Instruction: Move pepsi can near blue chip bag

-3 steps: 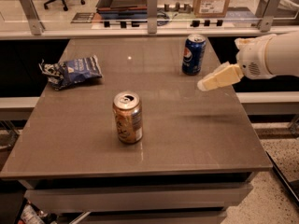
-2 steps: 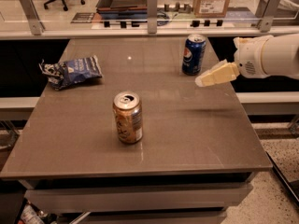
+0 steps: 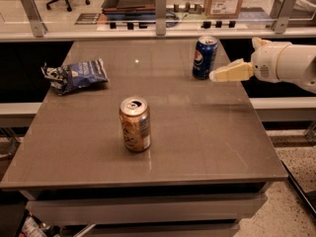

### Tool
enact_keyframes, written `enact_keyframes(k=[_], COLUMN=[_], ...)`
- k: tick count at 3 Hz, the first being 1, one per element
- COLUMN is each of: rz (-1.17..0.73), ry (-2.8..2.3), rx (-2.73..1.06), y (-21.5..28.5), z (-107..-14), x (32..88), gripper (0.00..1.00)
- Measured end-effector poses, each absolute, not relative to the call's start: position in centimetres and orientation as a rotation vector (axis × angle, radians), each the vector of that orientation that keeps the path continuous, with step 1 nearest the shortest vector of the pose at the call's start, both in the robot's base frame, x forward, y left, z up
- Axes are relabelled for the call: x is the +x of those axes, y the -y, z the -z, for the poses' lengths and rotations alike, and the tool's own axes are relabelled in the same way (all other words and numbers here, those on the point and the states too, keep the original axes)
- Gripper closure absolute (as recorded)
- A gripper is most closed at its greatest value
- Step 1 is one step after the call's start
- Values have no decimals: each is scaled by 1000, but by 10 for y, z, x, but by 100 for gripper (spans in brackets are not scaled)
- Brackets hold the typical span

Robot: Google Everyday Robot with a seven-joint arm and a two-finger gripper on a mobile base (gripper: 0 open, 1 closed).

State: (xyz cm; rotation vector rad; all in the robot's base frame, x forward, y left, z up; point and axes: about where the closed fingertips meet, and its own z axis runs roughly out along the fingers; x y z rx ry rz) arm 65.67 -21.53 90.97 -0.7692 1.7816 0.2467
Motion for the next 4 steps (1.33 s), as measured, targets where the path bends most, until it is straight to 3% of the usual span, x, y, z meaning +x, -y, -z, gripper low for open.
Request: enact_keyframes(k=[3,4], rz=[-431,-501], ry=[-1688,-1647], rx=[-704,-715], y=[184,168], z=[-903,-904], x=[715,725], gripper=[0,16])
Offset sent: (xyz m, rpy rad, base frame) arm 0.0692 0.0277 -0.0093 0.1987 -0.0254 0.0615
